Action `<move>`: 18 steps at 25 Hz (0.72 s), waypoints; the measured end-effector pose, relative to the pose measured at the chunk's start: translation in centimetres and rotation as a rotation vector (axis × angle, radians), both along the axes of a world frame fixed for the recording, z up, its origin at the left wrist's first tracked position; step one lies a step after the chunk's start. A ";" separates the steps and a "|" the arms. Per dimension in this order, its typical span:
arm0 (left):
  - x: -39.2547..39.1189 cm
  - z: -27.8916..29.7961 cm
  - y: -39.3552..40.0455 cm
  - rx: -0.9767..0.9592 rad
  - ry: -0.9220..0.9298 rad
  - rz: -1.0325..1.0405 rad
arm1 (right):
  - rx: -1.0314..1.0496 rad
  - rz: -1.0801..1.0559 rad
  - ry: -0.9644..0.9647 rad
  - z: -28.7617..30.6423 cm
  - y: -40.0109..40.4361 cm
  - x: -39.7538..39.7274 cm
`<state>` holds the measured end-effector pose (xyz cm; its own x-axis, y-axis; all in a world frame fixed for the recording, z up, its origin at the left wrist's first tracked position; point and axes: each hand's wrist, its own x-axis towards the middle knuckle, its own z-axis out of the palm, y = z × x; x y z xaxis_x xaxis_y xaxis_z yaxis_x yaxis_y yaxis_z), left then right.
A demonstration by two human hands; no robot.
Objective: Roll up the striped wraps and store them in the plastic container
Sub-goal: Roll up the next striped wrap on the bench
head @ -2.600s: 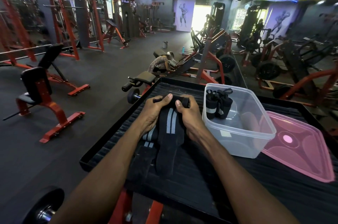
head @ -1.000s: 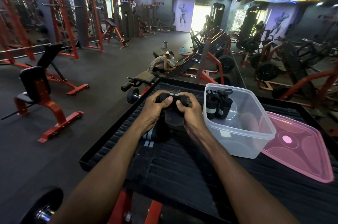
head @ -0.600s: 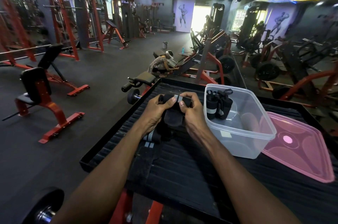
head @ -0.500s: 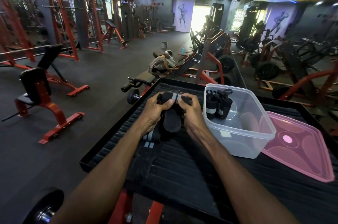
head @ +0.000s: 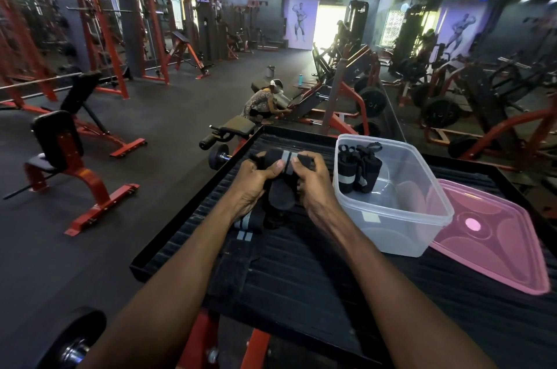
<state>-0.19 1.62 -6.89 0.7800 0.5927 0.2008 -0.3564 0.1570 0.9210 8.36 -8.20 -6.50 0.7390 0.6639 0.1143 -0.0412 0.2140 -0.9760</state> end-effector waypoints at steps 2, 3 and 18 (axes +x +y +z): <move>0.1 -0.2 0.1 0.037 0.024 0.006 | -0.016 -0.022 0.009 0.0 0.1 0.1; 0.1 -0.2 0.1 0.044 0.024 -0.001 | -0.011 -0.036 -0.013 0.0 0.1 0.3; 0.0 -0.3 0.8 0.236 0.110 0.144 | -0.049 -0.107 -0.159 -0.5 -0.1 0.2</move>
<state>-0.14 2.40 -7.22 0.7162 0.6455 0.2654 -0.2557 -0.1112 0.9603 8.57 -8.26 -6.99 0.7810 0.5902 0.2044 0.1343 0.1608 -0.9778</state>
